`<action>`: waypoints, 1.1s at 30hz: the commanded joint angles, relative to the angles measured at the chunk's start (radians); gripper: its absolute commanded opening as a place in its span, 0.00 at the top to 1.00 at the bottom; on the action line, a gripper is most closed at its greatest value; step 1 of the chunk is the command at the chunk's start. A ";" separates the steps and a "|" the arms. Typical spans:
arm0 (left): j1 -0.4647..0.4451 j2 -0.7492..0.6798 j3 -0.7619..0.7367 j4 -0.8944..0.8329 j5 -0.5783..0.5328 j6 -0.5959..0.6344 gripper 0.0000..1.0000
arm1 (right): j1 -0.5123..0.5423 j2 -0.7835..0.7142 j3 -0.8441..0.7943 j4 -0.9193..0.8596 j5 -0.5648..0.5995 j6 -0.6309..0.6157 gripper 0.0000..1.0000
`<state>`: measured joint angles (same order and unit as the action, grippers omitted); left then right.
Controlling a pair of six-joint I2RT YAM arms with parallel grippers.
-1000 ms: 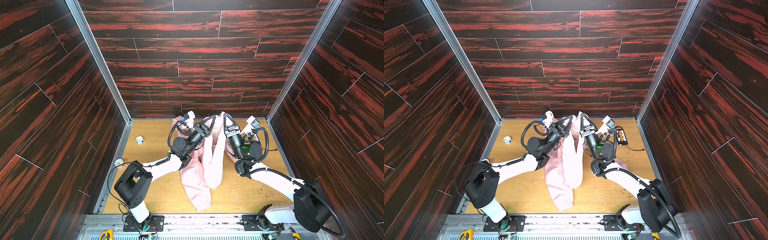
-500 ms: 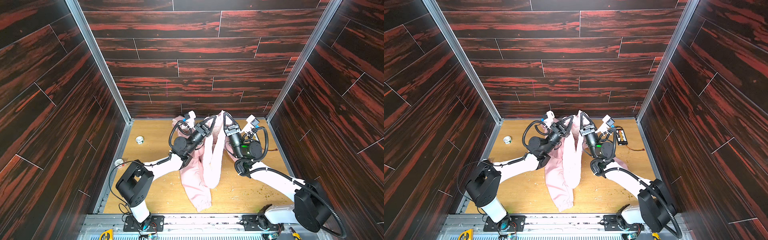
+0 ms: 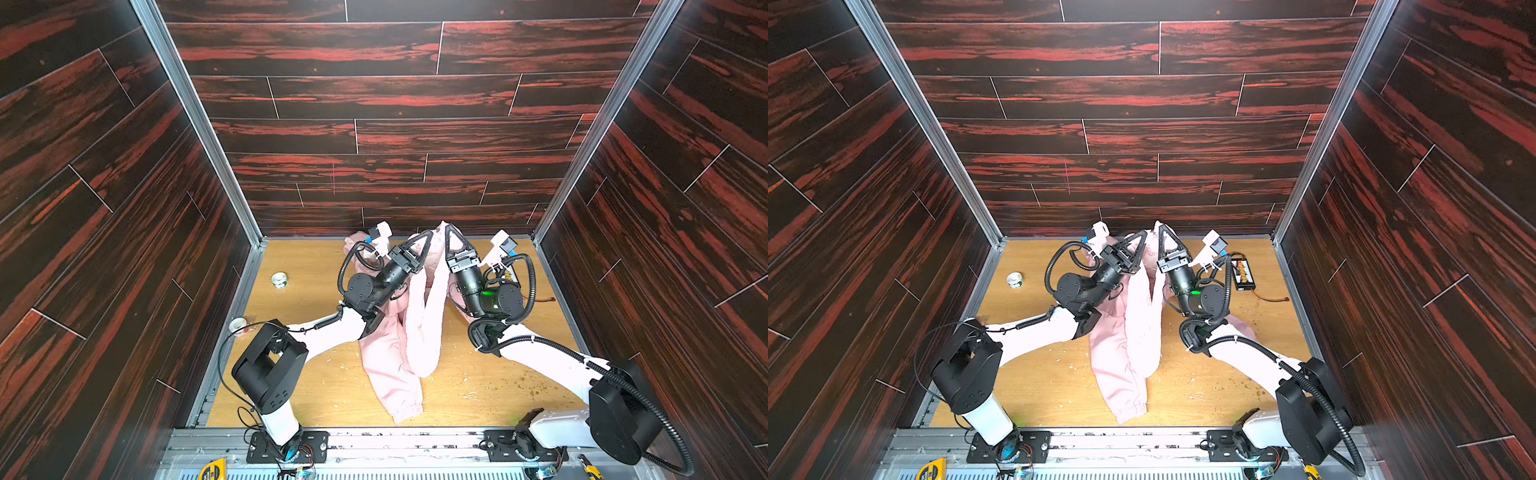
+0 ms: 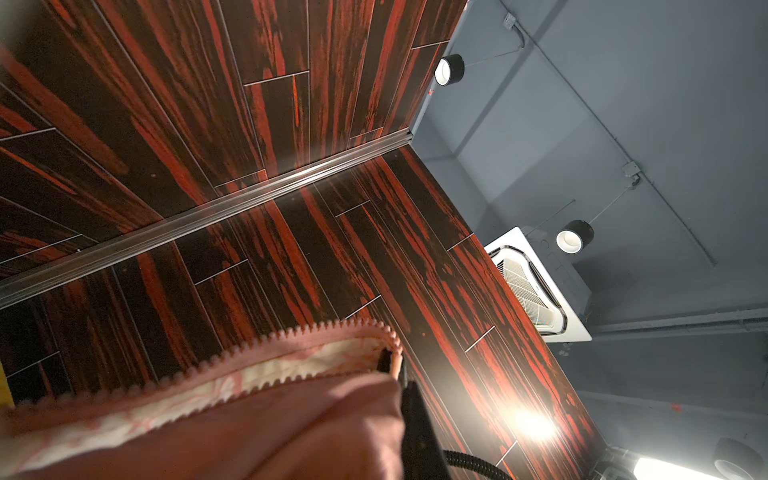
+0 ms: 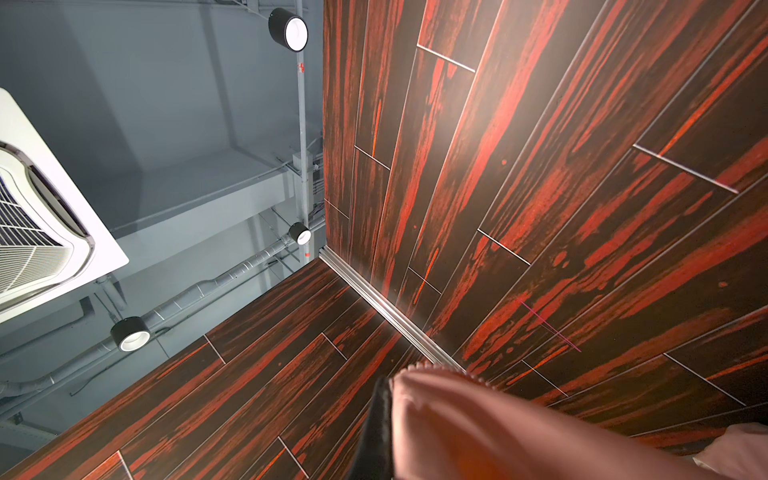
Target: Zip up the jacket
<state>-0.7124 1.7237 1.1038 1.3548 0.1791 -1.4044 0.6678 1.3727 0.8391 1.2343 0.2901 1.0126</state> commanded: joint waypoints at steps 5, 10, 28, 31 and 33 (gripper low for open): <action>0.004 0.008 0.042 0.055 -0.003 -0.015 1.00 | 0.007 0.006 0.020 0.057 0.013 -0.010 1.00; 0.004 0.013 0.046 0.055 -0.008 -0.021 1.00 | 0.010 0.007 0.017 0.056 0.013 -0.017 1.00; 0.005 0.010 0.058 0.055 0.001 -0.014 1.00 | 0.013 0.008 0.009 0.053 0.032 -0.019 1.00; 0.004 0.008 0.057 0.055 0.002 -0.016 1.00 | 0.012 0.007 0.010 0.051 0.028 -0.022 1.00; 0.004 0.008 0.058 0.055 0.001 -0.016 1.00 | 0.014 0.006 0.011 0.047 0.029 -0.021 1.00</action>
<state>-0.7124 1.7477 1.1240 1.3544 0.1749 -1.4151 0.6743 1.3727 0.8391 1.2339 0.3073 0.9939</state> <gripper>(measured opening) 0.072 0.048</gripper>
